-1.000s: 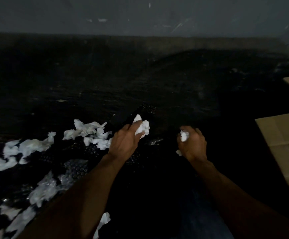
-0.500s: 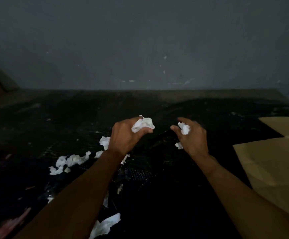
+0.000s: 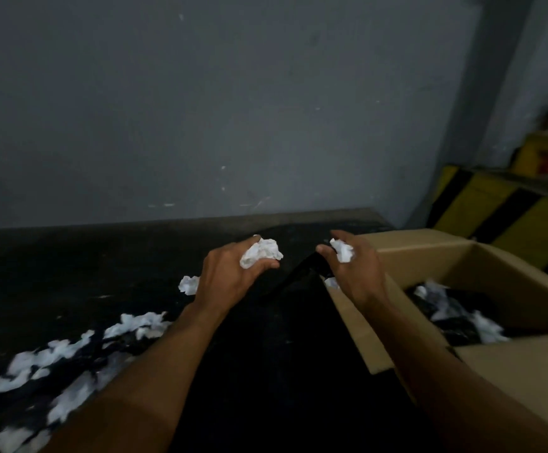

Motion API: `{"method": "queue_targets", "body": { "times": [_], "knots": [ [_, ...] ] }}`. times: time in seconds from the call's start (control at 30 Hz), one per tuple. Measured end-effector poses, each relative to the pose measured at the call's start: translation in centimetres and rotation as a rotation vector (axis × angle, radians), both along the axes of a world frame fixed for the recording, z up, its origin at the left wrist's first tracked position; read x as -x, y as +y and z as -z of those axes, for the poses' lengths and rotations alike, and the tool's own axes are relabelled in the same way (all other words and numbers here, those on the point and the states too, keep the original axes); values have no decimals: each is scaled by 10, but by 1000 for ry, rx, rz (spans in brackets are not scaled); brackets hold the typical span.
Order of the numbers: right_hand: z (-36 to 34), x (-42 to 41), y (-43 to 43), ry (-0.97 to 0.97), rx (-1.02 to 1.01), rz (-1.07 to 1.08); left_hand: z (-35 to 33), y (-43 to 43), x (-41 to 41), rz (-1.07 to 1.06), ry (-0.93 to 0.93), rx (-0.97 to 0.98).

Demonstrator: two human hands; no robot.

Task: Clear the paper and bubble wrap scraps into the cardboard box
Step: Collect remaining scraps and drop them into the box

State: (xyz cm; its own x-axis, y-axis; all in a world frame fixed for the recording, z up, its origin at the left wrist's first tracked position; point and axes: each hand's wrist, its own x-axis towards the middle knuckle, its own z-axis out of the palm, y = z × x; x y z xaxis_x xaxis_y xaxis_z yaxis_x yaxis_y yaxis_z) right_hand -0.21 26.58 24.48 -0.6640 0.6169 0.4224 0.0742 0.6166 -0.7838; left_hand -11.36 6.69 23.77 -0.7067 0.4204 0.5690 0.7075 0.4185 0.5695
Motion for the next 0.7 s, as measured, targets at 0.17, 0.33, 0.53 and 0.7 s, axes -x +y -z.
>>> {"method": "queue_targets", "body": {
  "times": [0.17,0.33,0.53,0.7],
  "knots": [
    [-14,-70,37,72,-65,159,-6,50,-49,117,-31,-20],
    [-29,-121,82,124,-88,223,-29,109,-85,211,-1,-25],
    [-33,-162,165,176,-79,273,-46,201,-118,261,27,-46],
    [-37,-191,272,181,-106,301,-44,305,-147,247,49,-153]
  ]
}}
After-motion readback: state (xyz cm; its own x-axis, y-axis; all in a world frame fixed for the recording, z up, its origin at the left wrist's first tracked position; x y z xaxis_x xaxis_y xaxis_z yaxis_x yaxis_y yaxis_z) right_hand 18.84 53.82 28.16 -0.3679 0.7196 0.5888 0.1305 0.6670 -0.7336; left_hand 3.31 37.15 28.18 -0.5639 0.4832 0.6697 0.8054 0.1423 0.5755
